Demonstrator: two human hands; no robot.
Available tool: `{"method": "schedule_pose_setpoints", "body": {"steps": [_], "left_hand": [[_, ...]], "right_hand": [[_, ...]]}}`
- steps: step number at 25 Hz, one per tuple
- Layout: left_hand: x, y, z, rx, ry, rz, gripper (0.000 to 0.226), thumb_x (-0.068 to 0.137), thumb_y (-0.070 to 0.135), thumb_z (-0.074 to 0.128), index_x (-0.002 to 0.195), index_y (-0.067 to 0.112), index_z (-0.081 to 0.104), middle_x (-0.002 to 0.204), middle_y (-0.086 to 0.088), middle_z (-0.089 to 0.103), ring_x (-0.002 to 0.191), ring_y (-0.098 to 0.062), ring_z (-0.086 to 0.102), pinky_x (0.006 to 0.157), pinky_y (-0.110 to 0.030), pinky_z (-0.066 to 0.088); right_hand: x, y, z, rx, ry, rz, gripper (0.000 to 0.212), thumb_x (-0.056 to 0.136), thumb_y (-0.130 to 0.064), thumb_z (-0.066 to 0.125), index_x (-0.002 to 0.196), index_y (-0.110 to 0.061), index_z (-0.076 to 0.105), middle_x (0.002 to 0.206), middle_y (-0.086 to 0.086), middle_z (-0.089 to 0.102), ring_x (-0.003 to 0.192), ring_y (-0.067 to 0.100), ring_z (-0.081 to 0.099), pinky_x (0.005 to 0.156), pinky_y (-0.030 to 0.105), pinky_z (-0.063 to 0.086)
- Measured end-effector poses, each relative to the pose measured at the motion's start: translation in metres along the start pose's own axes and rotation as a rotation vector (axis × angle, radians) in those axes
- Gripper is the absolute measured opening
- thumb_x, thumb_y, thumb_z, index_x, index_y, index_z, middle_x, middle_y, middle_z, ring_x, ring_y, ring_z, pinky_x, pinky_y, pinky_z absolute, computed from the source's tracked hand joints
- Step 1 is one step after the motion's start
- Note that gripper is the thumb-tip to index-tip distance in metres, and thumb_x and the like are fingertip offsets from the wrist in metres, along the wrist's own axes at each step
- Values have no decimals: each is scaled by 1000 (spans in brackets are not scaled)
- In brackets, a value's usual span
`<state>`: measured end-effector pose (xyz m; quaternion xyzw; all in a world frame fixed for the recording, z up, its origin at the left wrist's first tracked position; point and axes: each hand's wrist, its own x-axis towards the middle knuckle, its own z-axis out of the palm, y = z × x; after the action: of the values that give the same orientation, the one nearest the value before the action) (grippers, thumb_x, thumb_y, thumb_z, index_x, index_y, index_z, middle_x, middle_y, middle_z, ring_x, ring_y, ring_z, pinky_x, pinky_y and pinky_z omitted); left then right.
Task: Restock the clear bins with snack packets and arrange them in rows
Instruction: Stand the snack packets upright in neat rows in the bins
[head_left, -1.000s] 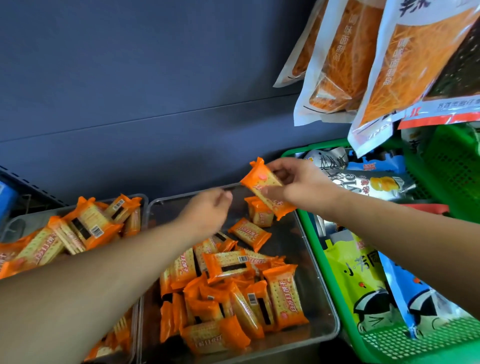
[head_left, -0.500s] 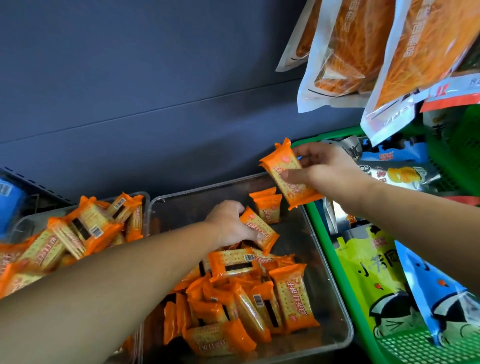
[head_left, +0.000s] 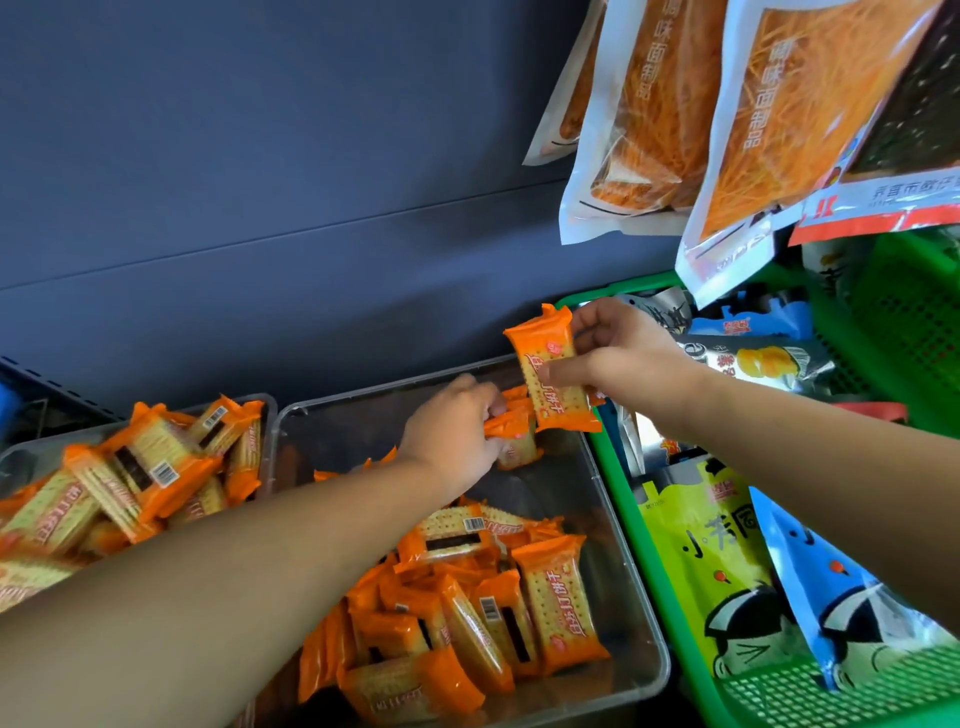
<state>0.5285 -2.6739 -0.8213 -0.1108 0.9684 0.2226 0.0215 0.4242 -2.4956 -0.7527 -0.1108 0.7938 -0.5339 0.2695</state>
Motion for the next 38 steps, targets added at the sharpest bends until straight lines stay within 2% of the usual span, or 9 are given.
{"method": "schedule_pose_setpoints", "body": {"steps": [3,7,11,14,17,22,28,35,38], "left_hand": [[-1,0,5,95,22,-60,32,86,42,81,86,31,52,91,12,59,85,-18,60,66,-34,48],[-4,-3,13,-200,-23,-151,27,82,36,86,78,28,61,78,8,65,73,-14,63,61,-29,48],[-9,1,-8,-342,-43,-160,21,89,6,74,87,25,66,91,4,71,89,-17,69,79,-29,57],[-14,17,-50,-601,42,-242,37,87,-3,67,110,25,65,102,3,72,94,-20,72,74,-32,58],[-33,35,-81,-859,-72,-192,58,79,3,85,127,28,62,109,5,76,92,-16,77,66,-28,60],[-50,21,-92,-863,38,-236,50,75,12,93,116,23,67,97,0,80,83,-17,77,63,-27,55],[-51,-15,-110,-867,48,-301,34,89,13,82,119,19,69,98,-4,81,88,-30,77,76,-41,61],[-49,-16,-110,-842,35,-268,28,91,13,80,117,20,69,95,-2,81,82,-24,77,74,-37,62],[-51,-11,-107,-825,23,-238,28,91,12,81,114,21,69,90,-1,79,71,-18,73,63,-26,59]], "right_hand": [[1,-1,-3,9,-3,-1,47,73,-10,92,108,-16,61,96,11,78,80,25,76,64,35,56],[2,0,-3,14,-11,6,49,71,-10,93,107,-15,61,98,14,77,79,26,75,60,33,50],[2,-5,-2,15,-20,8,48,71,-11,93,107,-16,61,98,14,77,83,30,75,65,35,51],[-2,-15,5,45,-74,-21,45,75,-12,91,112,-14,65,98,16,77,81,27,73,66,36,54],[-10,-22,21,65,-224,-44,39,78,-18,90,112,-17,70,98,9,78,81,21,72,71,39,53],[-12,-24,26,250,-429,26,43,84,-16,79,125,-12,66,116,16,76,98,28,73,84,43,54],[-6,-17,18,275,-404,110,26,98,0,62,121,-10,65,112,20,76,105,38,73,97,54,58],[-1,-17,27,189,-374,121,28,96,0,65,121,-14,64,112,20,76,101,39,75,96,59,58],[-2,-18,30,62,-342,94,34,101,-12,62,128,-32,62,116,7,76,96,32,77,81,57,63]]}}
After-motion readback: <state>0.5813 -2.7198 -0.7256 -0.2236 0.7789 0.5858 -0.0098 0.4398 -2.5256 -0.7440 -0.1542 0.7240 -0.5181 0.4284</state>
